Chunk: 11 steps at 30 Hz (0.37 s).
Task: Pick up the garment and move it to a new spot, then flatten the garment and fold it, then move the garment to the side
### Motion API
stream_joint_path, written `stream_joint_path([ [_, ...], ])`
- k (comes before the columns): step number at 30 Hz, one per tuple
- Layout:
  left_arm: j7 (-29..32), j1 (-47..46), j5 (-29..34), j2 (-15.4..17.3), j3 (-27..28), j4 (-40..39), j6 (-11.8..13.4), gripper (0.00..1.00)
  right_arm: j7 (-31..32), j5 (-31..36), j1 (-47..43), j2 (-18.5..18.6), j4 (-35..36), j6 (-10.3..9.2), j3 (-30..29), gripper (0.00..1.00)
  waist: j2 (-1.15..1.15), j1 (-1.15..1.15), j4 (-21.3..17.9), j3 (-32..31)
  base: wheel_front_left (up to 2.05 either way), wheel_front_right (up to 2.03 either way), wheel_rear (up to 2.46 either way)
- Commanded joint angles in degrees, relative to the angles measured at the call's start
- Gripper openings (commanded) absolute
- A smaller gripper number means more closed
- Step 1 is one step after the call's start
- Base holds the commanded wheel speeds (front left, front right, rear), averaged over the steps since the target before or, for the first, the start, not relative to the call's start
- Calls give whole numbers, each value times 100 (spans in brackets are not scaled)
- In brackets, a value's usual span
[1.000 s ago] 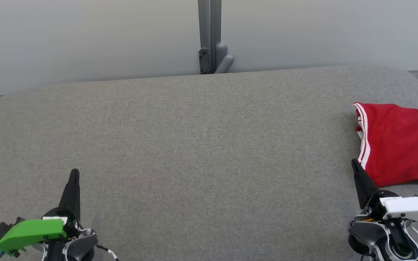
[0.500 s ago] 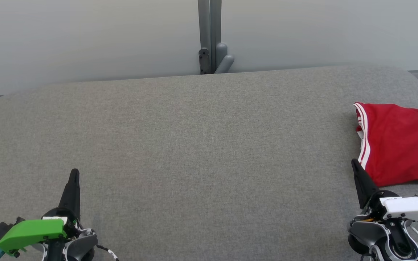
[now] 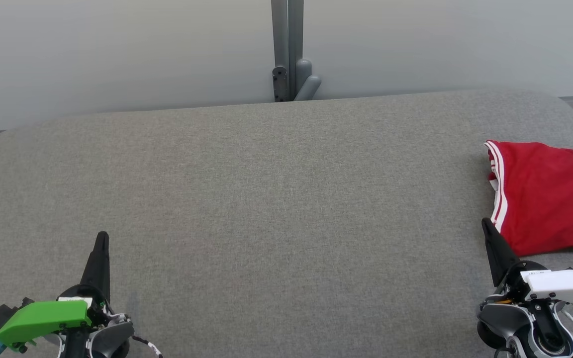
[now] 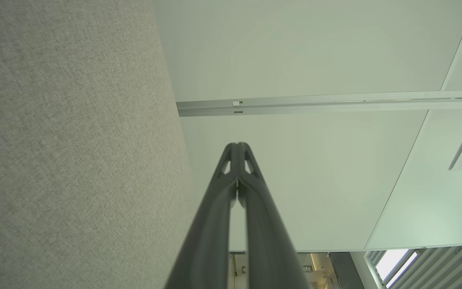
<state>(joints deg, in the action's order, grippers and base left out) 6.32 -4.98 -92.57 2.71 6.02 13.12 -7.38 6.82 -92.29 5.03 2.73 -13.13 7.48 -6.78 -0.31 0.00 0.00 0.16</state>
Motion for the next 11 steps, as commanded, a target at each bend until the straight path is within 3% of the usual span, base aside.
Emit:
stream_joint_path([
  [1, 4, -72, -2, 32, 28, -17, -28, 0, 14, -40, 49, 29, 16, 2, 2, 0, 31, 0, 0, 0, 0, 0, 0],
  [11, 4, -72, -1, 32, 27, -18, -28, 0, 14, -40, 49, 29, 17, 2, 2, 0, 31, 0, 0, 0, 0, 0, 0],
])
